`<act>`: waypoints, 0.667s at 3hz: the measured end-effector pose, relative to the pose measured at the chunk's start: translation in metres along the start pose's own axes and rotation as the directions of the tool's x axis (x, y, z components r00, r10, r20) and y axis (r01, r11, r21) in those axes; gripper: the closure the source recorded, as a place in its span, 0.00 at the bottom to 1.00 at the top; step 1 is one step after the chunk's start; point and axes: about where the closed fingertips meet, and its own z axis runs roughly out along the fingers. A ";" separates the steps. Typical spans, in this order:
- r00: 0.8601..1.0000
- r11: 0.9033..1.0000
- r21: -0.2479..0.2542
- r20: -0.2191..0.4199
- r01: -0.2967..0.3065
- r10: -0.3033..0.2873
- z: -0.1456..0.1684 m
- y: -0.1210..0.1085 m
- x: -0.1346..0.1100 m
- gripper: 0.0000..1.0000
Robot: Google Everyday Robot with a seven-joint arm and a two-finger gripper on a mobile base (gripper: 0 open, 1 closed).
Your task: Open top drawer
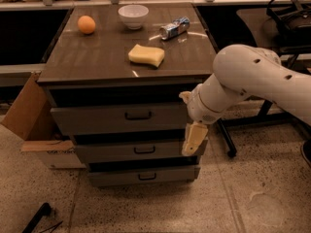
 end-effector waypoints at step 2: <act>0.995 0.994 0.059 -0.046 0.089 -0.087 0.054 -0.032 0.025 0.00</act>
Offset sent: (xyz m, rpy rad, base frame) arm 0.0742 -0.0085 -0.0809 -0.0997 -0.1447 0.0720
